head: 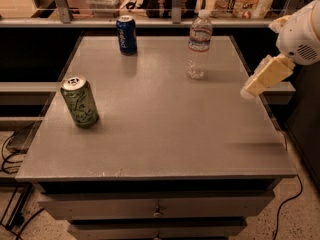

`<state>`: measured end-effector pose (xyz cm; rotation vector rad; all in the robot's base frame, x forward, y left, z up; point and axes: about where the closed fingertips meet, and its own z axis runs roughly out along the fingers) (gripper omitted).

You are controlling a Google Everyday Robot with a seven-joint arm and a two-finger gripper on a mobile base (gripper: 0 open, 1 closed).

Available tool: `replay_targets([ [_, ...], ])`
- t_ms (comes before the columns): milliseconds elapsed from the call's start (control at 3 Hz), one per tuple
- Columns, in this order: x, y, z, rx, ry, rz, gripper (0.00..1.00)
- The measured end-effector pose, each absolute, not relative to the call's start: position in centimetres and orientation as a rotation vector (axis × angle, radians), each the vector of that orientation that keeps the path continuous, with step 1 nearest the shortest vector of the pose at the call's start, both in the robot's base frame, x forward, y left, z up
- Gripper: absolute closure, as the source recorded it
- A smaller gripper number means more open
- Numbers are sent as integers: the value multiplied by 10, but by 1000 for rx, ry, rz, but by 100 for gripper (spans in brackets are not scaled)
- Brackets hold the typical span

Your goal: Knock water bottle over

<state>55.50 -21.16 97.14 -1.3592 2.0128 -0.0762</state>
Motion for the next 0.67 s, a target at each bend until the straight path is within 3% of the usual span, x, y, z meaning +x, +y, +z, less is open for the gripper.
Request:
replay_targets([
  [667, 577, -190, 966, -1299, 1978, 24, 0],
])
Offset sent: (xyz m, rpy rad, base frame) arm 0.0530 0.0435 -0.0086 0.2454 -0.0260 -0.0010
